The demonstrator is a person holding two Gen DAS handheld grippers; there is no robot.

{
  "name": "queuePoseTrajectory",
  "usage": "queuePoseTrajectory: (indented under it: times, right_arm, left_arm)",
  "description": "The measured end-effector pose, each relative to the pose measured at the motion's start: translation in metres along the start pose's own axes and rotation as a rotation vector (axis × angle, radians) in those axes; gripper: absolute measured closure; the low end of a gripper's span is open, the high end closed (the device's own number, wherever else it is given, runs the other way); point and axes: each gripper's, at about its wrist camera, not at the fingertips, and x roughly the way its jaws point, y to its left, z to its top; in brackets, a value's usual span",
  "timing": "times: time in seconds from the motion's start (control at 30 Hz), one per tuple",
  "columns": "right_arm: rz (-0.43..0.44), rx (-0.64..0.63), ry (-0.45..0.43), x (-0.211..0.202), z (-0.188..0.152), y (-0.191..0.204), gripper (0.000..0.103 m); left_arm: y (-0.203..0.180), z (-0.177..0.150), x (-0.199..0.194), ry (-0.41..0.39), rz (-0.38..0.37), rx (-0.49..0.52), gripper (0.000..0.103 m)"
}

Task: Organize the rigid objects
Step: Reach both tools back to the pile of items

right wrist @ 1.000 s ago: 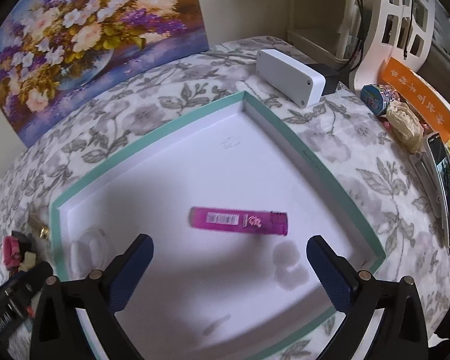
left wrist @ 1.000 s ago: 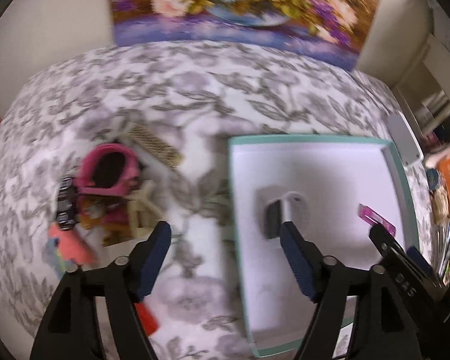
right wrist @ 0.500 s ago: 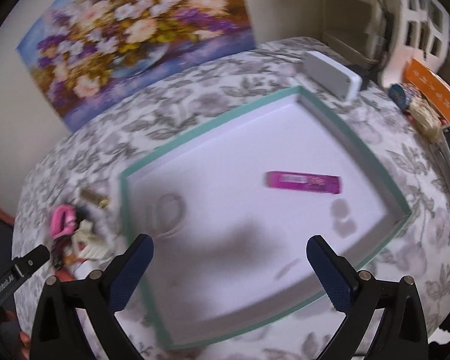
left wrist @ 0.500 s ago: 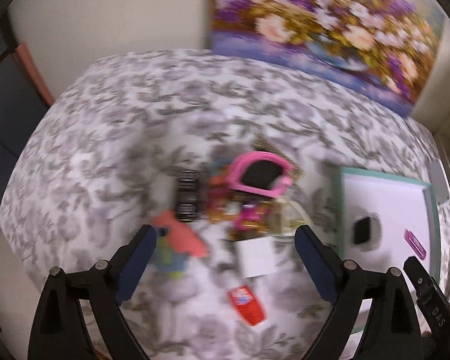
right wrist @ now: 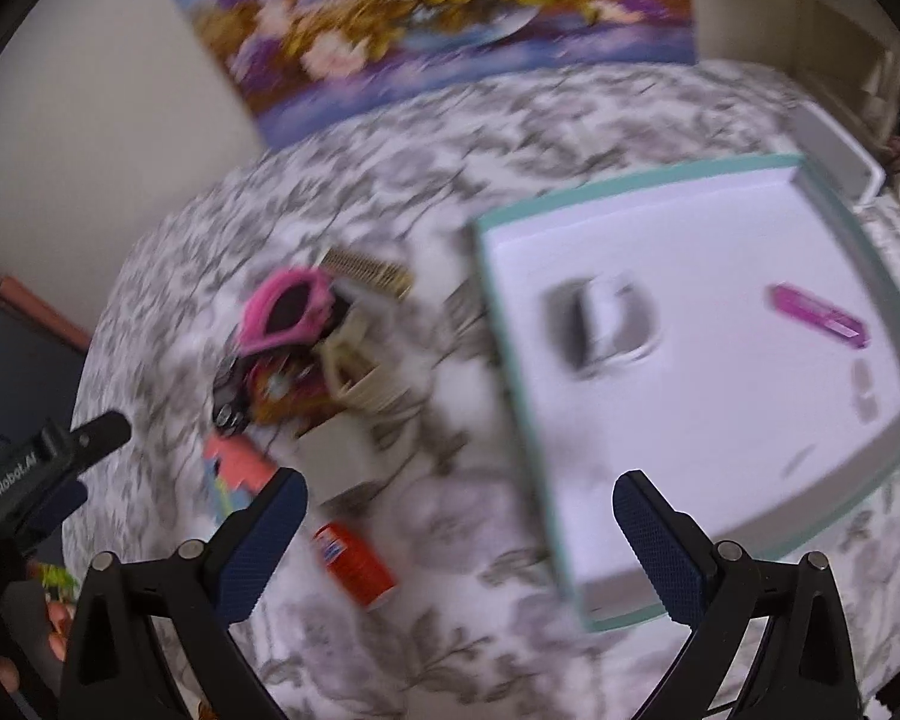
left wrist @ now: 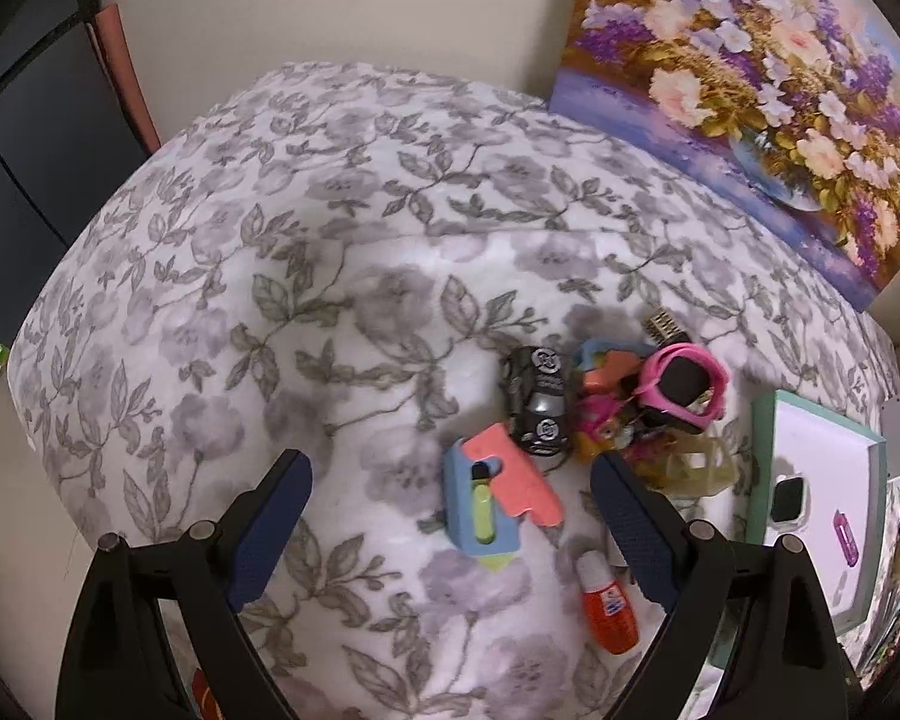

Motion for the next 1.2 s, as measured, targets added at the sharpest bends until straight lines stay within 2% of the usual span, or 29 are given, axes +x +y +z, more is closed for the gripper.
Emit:
queuePoseTrajectory:
  times: [0.23, 0.37, 0.57, 0.73, 0.9, 1.07, 1.2]
  right_arm:
    - [-0.002, -0.093, 0.083, 0.032, -0.015, 0.032, 0.000]
    - [-0.033, -0.142, 0.119, 0.047, -0.021, 0.042, 0.000]
    - [-0.051, -0.152, 0.173, 0.068, -0.027, 0.041, 0.000]
    - [-0.083, -0.198, 0.187, 0.080, -0.031, 0.045, 0.000]
    - [-0.134, -0.266, 0.164, 0.087, -0.034, 0.057, 0.000]
    - [-0.160, -0.297, 0.154, 0.094, -0.035, 0.067, 0.000]
    - [-0.153, -0.303, 0.148, 0.095, -0.035, 0.070, 0.004]
  left_arm:
    - [0.006, -0.005, 0.032, 0.115, -0.001, -0.012, 0.009]
    - [0.004, -0.009, 0.050, 0.177, -0.007, -0.011, 0.009]
    - [0.001, -0.011, 0.063, 0.219, -0.015, -0.029, 0.009]
    - [0.001, -0.012, 0.080, 0.283, -0.051, -0.059, 0.009]
    - [0.007, -0.014, 0.092, 0.308, -0.066, -0.099, 0.009]
    - [0.002, -0.012, 0.103, 0.302, -0.058, -0.087, 0.009]
    - [-0.002, -0.011, 0.110, 0.298, -0.086, -0.095, 0.019]
